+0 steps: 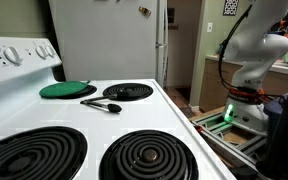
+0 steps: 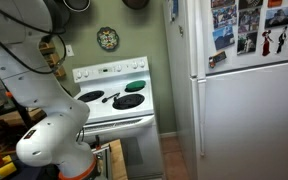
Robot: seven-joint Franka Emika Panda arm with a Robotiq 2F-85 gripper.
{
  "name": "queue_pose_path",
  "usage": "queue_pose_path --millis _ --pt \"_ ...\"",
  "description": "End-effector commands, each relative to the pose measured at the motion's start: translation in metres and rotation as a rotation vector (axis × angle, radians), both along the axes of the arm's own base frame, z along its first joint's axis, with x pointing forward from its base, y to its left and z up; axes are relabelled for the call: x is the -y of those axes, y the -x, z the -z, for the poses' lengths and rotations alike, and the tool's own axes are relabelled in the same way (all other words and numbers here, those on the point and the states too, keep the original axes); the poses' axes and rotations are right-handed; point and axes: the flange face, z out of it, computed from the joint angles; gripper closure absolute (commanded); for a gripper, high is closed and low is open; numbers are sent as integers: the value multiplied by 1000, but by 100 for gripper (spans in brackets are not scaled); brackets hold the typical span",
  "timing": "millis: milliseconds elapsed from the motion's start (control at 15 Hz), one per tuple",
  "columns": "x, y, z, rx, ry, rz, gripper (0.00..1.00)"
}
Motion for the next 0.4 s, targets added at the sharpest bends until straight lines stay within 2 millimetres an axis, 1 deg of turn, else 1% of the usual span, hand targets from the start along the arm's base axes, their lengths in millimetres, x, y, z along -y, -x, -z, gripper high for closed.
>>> queue_pose_path --millis 0,133,333 --pt "5 5 -2 -21 15 15 0" --pt "7 7 -3 -20 16 20 0" --pt "5 4 -2 -23 16 13 0"
